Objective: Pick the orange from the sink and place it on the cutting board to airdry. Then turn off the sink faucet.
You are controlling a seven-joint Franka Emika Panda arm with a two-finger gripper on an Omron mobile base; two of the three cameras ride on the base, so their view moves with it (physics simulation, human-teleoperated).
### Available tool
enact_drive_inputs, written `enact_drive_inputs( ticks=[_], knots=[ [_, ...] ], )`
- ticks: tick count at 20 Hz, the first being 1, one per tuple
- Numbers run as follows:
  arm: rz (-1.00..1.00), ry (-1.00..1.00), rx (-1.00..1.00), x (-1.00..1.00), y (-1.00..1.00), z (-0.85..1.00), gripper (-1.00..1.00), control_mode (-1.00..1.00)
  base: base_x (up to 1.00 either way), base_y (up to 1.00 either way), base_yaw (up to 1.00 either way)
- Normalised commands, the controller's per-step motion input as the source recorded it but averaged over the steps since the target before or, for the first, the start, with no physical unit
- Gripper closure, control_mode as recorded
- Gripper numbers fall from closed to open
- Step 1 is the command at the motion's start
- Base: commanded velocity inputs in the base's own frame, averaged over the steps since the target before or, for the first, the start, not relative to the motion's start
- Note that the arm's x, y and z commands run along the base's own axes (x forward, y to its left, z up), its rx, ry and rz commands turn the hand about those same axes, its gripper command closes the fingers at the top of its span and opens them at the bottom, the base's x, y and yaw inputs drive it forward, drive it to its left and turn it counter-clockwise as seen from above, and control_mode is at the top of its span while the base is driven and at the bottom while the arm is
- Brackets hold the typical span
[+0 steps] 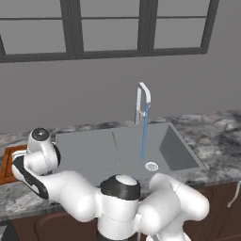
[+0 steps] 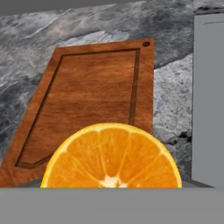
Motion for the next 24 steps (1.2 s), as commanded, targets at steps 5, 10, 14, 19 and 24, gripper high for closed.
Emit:
enact_drive_inputs(
  ticks=[5, 10, 14, 19, 24],
  knots=[
    [-0.05, 0.04, 0.00, 0.17, 0.11, -0.23, 1.00, -1.00, 0.00, 0.00, 0.00],
    [-0.05, 0.06, 0.00, 0.17, 0.18, -0.27, 1.00, -1.00, 0.00, 0.00, 0.00],
    [-0.05, 0.04, 0.00, 0.16, 0.18, -0.20, 1.00, -1.00, 0.00, 0.00, 0.00],
    [-0.05, 0.03, 0.00, 0.15, 0.14, -0.17, -1.00, -1.00, 0.00, 0.00, 0.00],
    [-0.02, 0.00, 0.00, 0.02, 0.04, -0.02, -1.00, -1.00, 0.00, 0.00, 0.00]
  ],
)
